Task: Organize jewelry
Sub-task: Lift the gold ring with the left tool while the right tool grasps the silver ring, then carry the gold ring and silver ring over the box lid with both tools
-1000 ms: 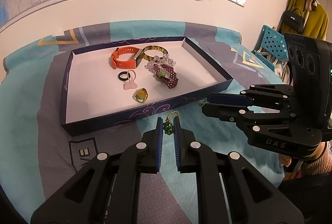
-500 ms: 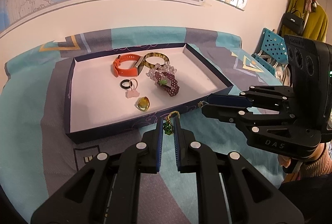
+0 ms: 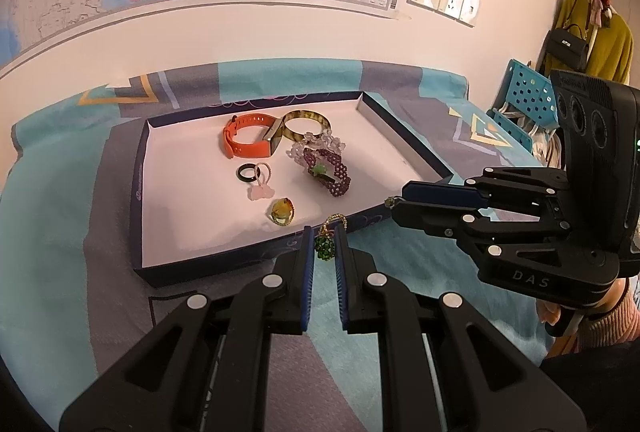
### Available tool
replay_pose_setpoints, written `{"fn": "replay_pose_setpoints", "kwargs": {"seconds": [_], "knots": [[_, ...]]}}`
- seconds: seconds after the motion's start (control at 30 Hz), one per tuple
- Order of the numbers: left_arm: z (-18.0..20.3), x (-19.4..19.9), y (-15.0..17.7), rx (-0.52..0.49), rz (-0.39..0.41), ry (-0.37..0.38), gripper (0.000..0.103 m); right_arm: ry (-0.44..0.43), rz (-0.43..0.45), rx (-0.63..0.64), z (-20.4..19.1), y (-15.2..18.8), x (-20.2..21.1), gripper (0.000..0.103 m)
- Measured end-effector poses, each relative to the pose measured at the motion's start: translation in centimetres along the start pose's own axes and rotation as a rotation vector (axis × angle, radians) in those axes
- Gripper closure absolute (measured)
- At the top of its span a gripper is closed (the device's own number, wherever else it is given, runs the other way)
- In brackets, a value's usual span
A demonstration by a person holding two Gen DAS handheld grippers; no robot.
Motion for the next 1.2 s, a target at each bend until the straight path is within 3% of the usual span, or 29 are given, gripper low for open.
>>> {"fn": "replay_pose_setpoints", "kwargs": {"seconds": [1.2], "knots": [[-1.0, -1.5, -2.1, 0.015, 0.005, -0.02, 0.092, 0.005, 0.009, 0.008, 0.9, -2.2, -1.1, 0.087]]}}
Point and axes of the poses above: each gripper's, at about its wrist camera, not at the fingertips, and x roughly against the way its jaws point, z to its right, y to its underside, the point moved 2 cm from there along -x, roughly the way its jaws point, and after that the axes turned 12 degrees about -y, right-handed, at the moved point
